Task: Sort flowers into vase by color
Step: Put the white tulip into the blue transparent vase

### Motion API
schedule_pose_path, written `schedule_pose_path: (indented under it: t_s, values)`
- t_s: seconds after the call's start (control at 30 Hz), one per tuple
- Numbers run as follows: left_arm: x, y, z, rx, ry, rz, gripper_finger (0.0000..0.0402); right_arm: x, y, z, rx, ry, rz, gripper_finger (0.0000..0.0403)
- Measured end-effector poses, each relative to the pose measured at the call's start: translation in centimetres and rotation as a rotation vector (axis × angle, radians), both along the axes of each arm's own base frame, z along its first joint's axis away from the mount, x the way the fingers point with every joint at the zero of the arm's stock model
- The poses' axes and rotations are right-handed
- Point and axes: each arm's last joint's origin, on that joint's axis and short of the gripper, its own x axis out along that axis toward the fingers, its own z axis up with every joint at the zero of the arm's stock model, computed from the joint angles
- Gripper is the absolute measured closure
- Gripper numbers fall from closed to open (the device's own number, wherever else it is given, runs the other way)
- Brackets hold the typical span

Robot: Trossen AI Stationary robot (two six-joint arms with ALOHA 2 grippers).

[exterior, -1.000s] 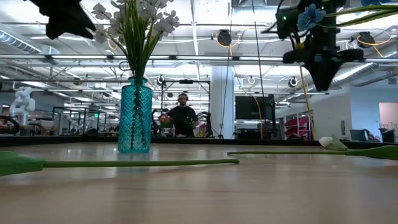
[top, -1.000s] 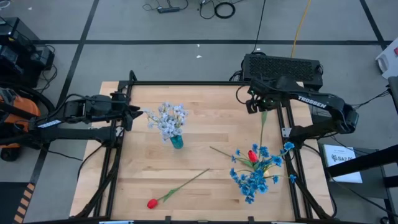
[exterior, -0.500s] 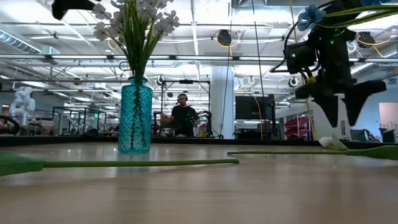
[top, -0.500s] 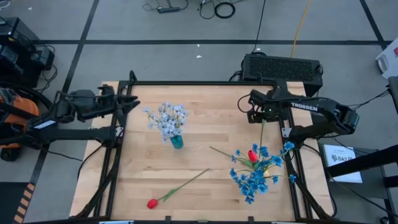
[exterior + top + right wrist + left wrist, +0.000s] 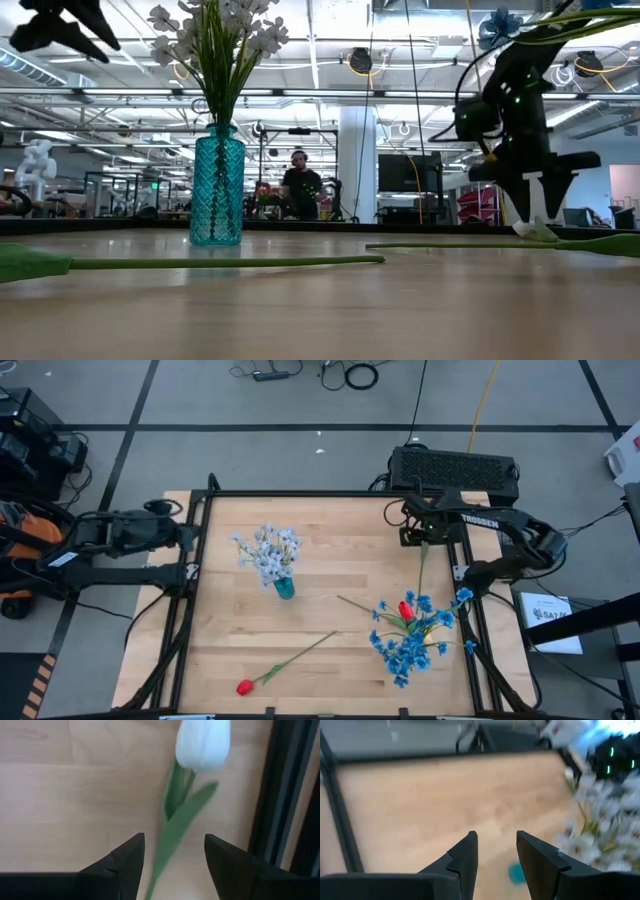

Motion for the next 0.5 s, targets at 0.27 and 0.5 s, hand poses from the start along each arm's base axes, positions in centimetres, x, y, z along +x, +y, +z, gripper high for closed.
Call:
schedule_pose_path:
  t_s: [0.27, 0.5]
  values:
    - [2.3, -0.3, -3.1, -0.234, 0.081, -0.104, 0.0261, 0.1, -1.5, -3.3, 0.077, 0.067, 0.014, 0.0236]
    - [3.9, -0.4, -5.8, -0.282, 0.146, -0.174, 0.0261, -0.2, -0.9, -4.9, 0.088, -0.021, 0.01, 0.0307]
